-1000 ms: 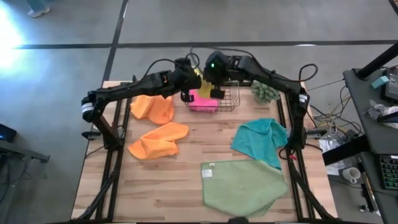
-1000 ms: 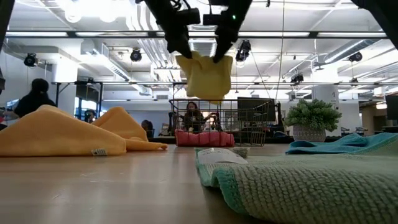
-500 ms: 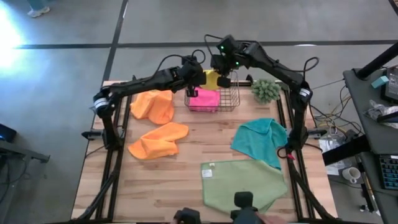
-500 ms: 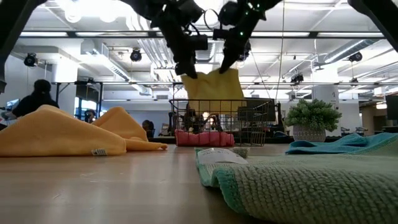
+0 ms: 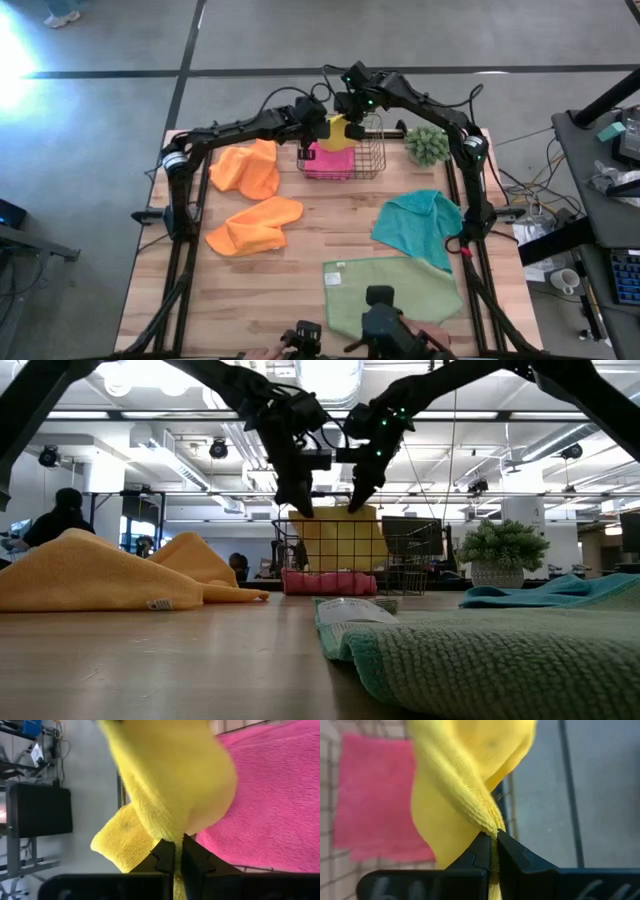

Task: Fold microfiber towels
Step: Put the folded yellow microfiber cloth into the gold wire basket

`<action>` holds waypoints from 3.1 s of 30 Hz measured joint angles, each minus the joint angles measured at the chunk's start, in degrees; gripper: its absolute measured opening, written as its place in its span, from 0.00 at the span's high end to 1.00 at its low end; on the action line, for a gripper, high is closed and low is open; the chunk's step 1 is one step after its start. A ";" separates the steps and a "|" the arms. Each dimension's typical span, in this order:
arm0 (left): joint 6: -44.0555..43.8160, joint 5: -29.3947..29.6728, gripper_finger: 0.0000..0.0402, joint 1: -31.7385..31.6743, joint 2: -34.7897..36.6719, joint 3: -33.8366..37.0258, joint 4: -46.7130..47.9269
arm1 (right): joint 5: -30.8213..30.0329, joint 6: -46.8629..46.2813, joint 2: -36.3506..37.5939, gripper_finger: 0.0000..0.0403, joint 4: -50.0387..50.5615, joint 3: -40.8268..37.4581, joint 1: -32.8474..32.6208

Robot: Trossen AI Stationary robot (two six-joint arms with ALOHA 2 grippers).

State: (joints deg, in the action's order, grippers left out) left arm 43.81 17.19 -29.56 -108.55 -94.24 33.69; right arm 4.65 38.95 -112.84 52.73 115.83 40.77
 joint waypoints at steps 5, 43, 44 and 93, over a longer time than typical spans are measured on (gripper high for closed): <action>-0.35 -1.30 1.00 -0.03 0.14 -0.09 4.41 | 1.09 1.41 -0.74 0.98 -1.54 -0.34 0.60; -7.66 -4.73 1.00 -2.71 -3.47 -5.79 10.10 | -4.88 11.92 0.00 0.98 -11.48 -8.58 0.38; -8.02 -4.90 1.00 -2.59 -3.37 -5.75 10.76 | -4.57 11.97 0.00 0.98 -10.64 -9.05 0.10; -17.69 -24.49 0.49 0.11 -2.50 -13.88 25.61 | 12.10 -5.89 0.10 0.59 7.76 -4.69 -4.76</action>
State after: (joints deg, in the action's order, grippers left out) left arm 26.12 -7.31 -29.45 -111.06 -108.12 59.30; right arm 16.76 33.06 -112.74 60.50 111.14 36.01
